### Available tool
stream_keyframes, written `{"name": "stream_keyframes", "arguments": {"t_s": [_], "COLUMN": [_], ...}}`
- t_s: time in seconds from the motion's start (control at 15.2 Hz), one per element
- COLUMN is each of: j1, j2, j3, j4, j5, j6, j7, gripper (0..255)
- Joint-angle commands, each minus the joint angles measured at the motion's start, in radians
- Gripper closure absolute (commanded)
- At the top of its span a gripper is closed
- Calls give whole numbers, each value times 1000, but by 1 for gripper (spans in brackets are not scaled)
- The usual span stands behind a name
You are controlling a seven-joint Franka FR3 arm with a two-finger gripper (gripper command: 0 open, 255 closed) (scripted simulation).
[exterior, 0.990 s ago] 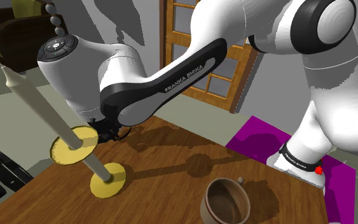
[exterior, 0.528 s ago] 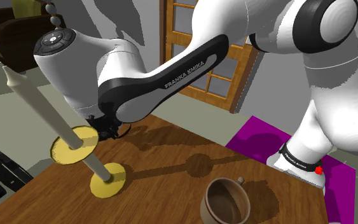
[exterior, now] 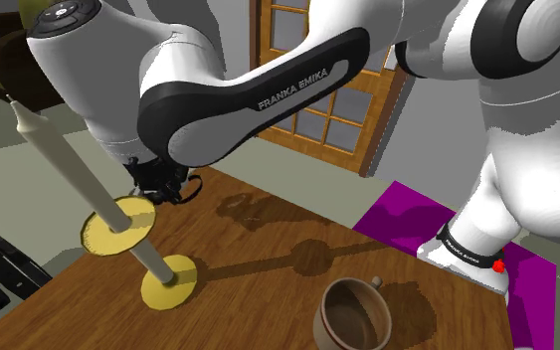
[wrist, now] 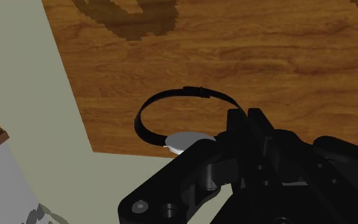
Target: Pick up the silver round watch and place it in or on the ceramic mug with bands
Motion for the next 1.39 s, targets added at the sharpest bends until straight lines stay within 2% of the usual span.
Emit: {"name": "stream_keyframes", "arguments": {"t_s": [0.0, 0.73, 1.32], "j1": [0, 19, 55], "j2": [-10, -32, -24], "j3": [4, 14, 13], "j4": [12, 129, 267], "j5": [7, 28, 29], "j6": [-19, -143, -262], "j7": [-8, -53, -92], "gripper": [255, 255, 255]}}
